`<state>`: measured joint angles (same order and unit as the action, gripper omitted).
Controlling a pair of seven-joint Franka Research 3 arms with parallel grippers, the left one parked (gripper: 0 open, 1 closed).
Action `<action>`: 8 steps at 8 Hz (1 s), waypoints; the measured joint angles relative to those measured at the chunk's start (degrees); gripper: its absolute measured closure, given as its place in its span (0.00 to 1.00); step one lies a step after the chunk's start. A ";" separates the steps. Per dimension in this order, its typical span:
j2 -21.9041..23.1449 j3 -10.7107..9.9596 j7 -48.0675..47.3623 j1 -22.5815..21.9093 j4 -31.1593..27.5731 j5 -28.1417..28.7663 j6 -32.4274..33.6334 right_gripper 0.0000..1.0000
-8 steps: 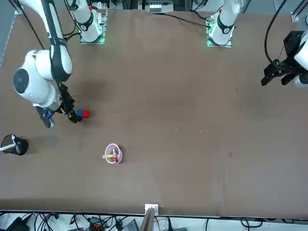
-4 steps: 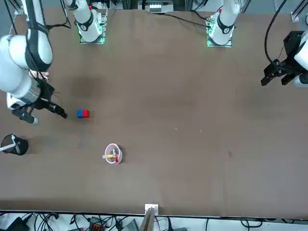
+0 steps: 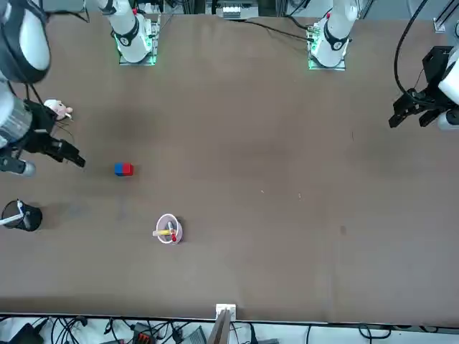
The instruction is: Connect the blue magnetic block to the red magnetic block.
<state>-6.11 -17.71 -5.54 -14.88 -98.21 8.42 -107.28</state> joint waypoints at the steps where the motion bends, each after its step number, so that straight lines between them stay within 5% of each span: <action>1: 0.04 0.23 0.31 -0.46 3.33 0.00 2.44 0.00; 5: 0.57 1.07 3.57 -1.72 11.67 -3.15 13.38 0.00; 6: 1.58 2.24 6.40 -0.70 12.40 -3.60 15.13 0.00; 8: 3.81 7.84 12.30 5.34 12.37 -4.03 18.48 0.00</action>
<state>-2.29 -9.87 6.76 -9.55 -85.84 4.39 -88.79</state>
